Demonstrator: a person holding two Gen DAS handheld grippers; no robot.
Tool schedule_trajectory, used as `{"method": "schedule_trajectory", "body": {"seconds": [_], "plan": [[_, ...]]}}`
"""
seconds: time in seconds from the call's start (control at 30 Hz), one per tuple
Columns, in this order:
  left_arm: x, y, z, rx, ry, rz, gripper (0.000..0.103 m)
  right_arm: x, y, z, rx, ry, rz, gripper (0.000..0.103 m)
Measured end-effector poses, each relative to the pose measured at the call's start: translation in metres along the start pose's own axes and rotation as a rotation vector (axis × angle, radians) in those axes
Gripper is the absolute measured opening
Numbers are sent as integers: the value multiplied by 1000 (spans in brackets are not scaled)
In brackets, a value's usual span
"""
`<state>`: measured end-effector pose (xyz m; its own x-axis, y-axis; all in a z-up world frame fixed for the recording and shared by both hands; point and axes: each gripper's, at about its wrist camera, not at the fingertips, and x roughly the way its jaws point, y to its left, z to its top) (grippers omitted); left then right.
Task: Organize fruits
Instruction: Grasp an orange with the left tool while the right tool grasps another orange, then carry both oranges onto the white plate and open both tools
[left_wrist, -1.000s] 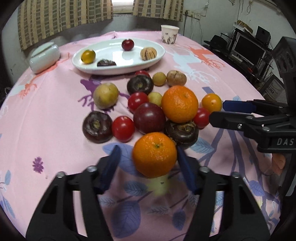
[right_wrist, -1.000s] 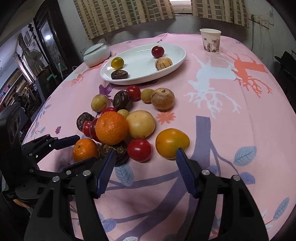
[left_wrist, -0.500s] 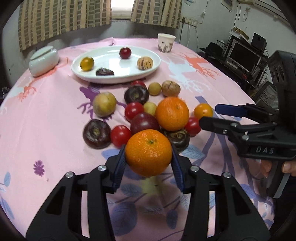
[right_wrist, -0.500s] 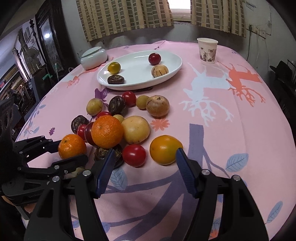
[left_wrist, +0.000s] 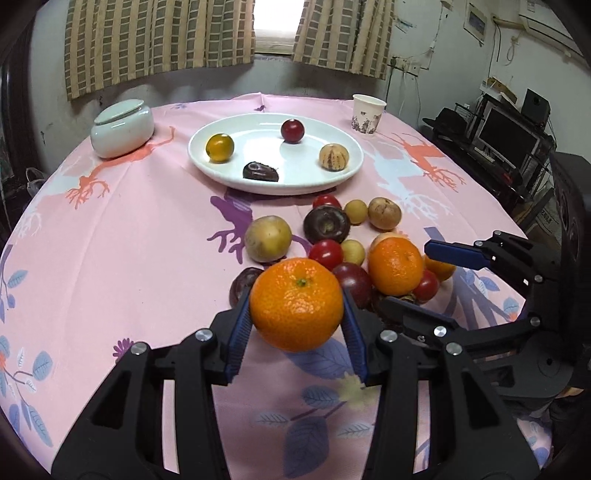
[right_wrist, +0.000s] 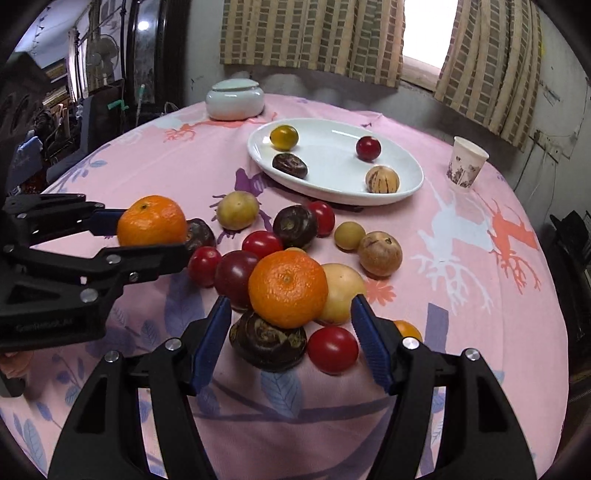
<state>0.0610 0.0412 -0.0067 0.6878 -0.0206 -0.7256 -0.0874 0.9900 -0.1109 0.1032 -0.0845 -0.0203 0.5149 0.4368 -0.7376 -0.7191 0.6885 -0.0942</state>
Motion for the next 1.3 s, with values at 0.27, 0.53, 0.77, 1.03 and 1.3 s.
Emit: {"method": "schedule_trajectory", "body": {"seconds": [0.27, 0.53, 0.77, 1.03, 1.3], "plan": [[6, 12, -1, -42, 15, 14, 47, 11, 6, 3, -28, 8, -23, 45], [6, 8, -3, -23, 16, 11, 47, 0, -9, 1, 36, -30, 2, 44], [-7, 5, -2, -14, -39, 6, 47, -32, -21, 4, 86, -118, 31, 44], [-34, -3, 13, 5, -72, -22, 47, -57, -31, 13, 122, -188, 64, 44], [-35, -5, 55, 69, -78, -1, 47, -58, -37, 41, 69, -163, 46, 44]]}}
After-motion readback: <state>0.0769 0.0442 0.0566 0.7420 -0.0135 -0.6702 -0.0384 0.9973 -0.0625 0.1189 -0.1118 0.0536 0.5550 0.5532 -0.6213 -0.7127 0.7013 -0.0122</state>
